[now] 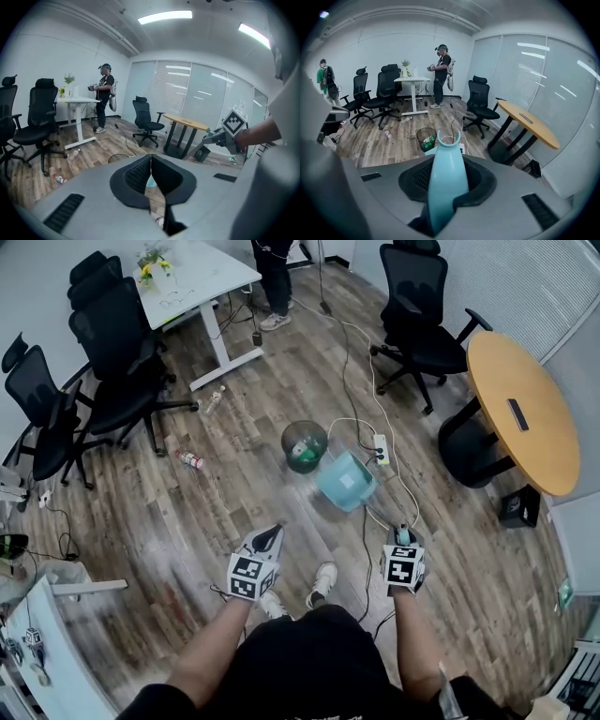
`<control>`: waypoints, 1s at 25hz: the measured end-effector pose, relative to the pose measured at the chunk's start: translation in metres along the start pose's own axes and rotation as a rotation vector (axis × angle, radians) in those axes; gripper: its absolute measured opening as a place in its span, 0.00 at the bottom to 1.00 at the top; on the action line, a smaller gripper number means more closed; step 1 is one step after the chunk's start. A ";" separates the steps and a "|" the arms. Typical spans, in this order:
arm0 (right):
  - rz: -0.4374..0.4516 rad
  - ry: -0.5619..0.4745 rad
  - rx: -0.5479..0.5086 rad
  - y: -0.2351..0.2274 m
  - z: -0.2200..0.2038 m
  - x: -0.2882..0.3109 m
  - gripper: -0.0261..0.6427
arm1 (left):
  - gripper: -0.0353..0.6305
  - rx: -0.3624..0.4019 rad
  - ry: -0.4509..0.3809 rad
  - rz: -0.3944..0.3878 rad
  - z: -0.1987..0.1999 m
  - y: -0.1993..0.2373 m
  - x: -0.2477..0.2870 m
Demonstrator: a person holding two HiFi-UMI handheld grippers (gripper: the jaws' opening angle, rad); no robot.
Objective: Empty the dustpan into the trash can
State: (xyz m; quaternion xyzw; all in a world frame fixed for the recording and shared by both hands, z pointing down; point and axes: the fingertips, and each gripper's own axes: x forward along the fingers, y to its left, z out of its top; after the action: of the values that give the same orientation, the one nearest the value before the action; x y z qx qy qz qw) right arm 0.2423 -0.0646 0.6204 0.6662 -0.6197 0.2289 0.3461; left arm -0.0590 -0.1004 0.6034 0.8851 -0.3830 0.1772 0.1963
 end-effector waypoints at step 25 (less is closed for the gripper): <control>0.106 0.257 0.055 0.067 -0.034 0.129 0.19 | 0.09 -0.042 0.042 0.075 -0.017 0.005 -0.004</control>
State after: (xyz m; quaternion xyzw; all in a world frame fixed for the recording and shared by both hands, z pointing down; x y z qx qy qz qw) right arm 0.1972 -0.1249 0.7496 0.6070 -0.5979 0.3472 0.3917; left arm -0.0681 -0.0927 0.6170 0.8618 -0.4154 0.1949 0.2162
